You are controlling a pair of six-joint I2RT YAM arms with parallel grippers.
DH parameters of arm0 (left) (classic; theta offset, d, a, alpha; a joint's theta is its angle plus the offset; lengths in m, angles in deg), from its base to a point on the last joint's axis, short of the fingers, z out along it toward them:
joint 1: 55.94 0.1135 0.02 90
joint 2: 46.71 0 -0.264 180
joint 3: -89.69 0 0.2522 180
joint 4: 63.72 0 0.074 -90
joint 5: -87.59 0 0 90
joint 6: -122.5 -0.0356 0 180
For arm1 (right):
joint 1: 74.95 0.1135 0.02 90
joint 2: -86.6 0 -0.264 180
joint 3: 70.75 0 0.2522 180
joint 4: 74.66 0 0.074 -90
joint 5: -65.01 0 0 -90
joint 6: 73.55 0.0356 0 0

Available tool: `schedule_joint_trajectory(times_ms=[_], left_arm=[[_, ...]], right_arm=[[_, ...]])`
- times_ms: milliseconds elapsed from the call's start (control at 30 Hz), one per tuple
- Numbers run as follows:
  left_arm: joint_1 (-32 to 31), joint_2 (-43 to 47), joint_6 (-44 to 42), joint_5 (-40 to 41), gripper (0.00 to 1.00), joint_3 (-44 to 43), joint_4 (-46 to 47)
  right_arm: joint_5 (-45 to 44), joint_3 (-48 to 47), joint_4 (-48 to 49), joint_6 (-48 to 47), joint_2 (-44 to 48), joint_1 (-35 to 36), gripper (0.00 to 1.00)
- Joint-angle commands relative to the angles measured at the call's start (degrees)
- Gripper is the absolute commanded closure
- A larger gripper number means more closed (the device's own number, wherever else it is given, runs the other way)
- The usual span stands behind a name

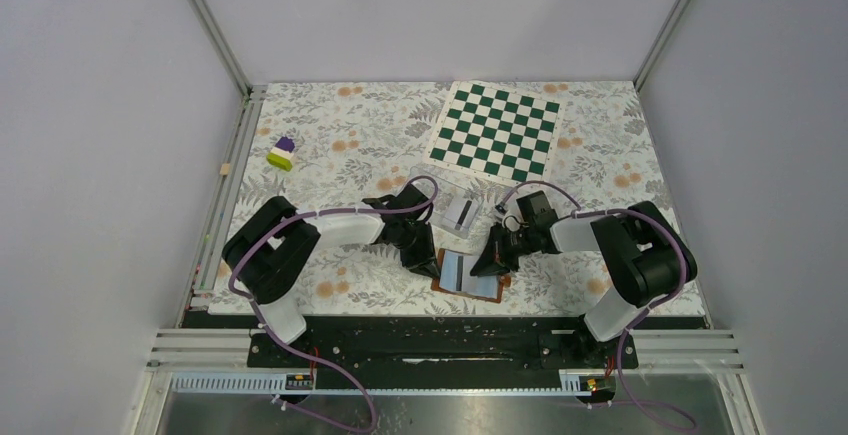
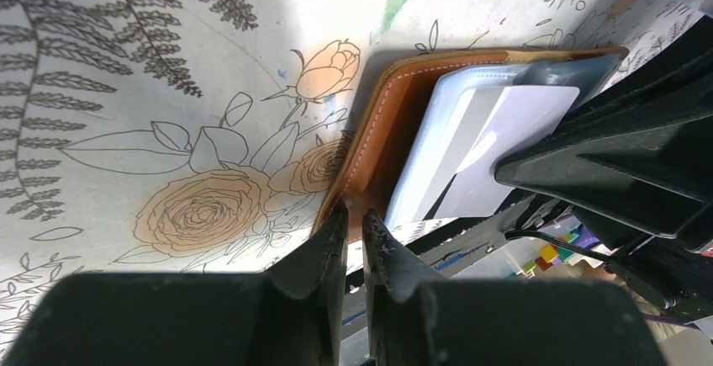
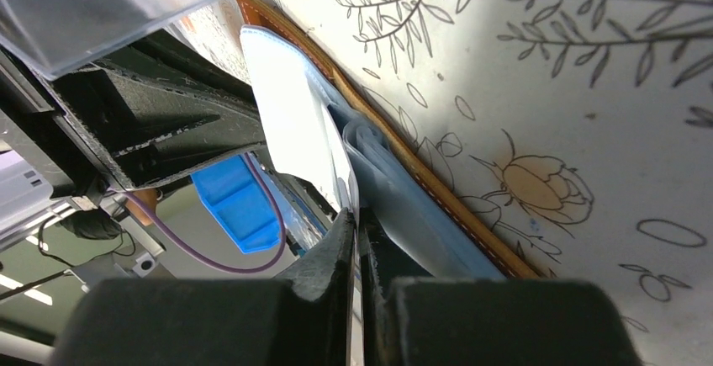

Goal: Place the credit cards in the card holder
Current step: Insert the credit card into the card holder.

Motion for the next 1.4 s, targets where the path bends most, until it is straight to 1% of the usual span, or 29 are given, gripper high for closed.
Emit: schedule_joint_trajectory(times_ms=[0, 233, 367, 467, 533, 667, 767, 867, 933, 1000, 1067, 1167, 1367], left_arm=[[0.56, -2.79, -1.73, 6.27, 0.87, 0.38, -0.4], [0.47, -2.77, -1.34, 5.28, 0.88, 1.26, 0.7], [0.26, -2.7, -1.38, 5.2, 0.89, 1.19, 0.87], [0.24, -2.18, -1.56, 5.28, 0.89, 1.1, 0.88], [0.29, -1.46, -1.73, 5.31, 0.89, 1.18, 0.7], [0.47, 0.38, -2.49, 6.53, 0.88, 1.14, -1.32], [0.94, 1.41, -3.21, 7.32, 0.88, 0.95, -2.65], [1.7, 1.65, -4.16, 7.78, 0.88, 0.46, -3.9], [2.14, 1.4, -4.82, 7.84, 0.88, -0.12, -4.57], [2.47, 0.94, -5.7, 8.39, 0.88, -1.23, -5.84], [2.73, 0.68, -6.39, 9.24, 0.88, -2.1, -7.31], [2.86, -0.3, -7.02, 9.77, 0.88, -2.98, -7.86], [2.4, -4.27, -7.67, 8.23, 0.88, -5.04, -7.5]], right_arm=[[-7.14, 2.74, 5.01, 2.29, -0.21, 1.05, 0.93], [-8.94, 4.55, 11.28, 6.21, 0.87, 1.05, 0.93], [-8.56, 4.21, 12.35, 7.46, -0.93, 1.73, 0.89], [-9.54, 3.72, 10.79, 7.5, -1.2, 2.8, 0.84], [-11.07, 3.09, 7.52, 6.57, -0.03, 2.98, 0.79], [-15.72, 0.95, -3.19, 2.2, 4.93, 2.99, 0.6], [-18.8, -1.21, -11.33, -0.58, 8.73, 2.98, 0.47], [-21.33, -3.23, -16.46, -2.35, 11.81, 2.98, 0.38], [-22.27, -4.28, -18.72, -3.12, 12.93, 3.05, 0.34], [-22.72, -4.58, -19.16, -3.39, 13.09, 3.07, 0.33], [-21.9, -4.47, -18.32, -3.2, 12.12, 3.21, 0.35], [-20.1, -4.01, -15.67, -1.97, 9.52, 3.96, 0.4], [-17.42, -3.45, -11.06, 0.58, 6.45, 5.13, 0.53]])
